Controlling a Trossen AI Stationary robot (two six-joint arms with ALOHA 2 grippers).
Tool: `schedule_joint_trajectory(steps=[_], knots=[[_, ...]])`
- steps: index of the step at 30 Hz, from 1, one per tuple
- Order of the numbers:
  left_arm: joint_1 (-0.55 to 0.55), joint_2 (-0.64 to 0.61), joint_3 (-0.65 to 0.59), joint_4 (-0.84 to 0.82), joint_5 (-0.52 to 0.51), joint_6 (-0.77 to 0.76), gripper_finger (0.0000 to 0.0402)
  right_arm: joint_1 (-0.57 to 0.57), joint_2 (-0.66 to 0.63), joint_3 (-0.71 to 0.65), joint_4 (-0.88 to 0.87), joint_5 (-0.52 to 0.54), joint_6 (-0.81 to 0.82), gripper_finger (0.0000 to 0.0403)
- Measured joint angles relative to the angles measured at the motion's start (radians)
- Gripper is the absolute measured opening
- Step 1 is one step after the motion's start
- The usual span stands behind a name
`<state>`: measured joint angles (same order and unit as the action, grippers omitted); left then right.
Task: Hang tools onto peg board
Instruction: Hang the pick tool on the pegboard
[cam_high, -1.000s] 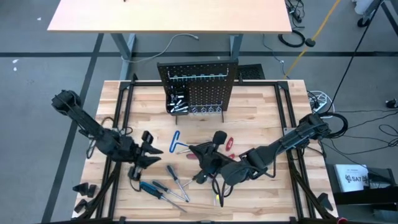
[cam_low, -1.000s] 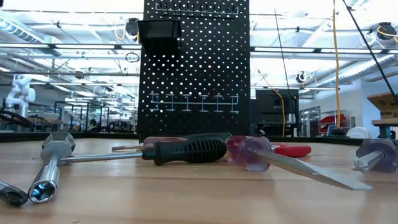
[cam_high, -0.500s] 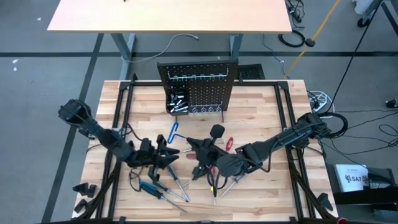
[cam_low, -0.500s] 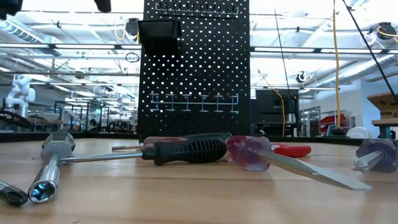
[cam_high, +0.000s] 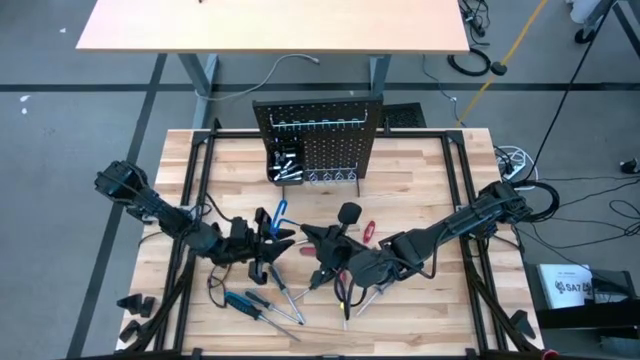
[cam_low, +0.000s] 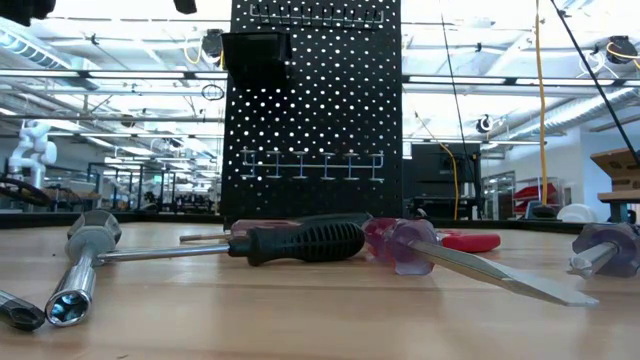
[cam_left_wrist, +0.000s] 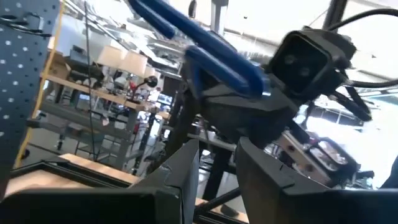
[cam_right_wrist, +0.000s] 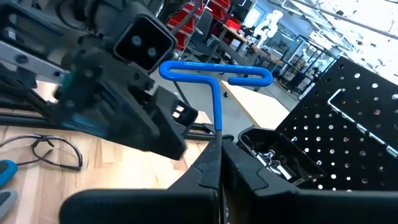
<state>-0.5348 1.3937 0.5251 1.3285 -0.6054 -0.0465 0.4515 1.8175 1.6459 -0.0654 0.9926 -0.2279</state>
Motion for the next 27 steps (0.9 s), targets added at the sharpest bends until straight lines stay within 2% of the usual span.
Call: schedule_joint_trajectory(steps=[7, 27], knots=[[0.037, 0.000, 0.000, 0.058, 0.005, -0.025, 0.0107, -0.016, 0.033, -0.001, 0.016, 0.007, 0.030, 0.0000], [0.059, -0.001, 0.003, 0.042, -0.006, -0.019, 0.0105, -0.019, 0.068, 0.000, 0.054, 0.023, 0.021, 0.0000]])
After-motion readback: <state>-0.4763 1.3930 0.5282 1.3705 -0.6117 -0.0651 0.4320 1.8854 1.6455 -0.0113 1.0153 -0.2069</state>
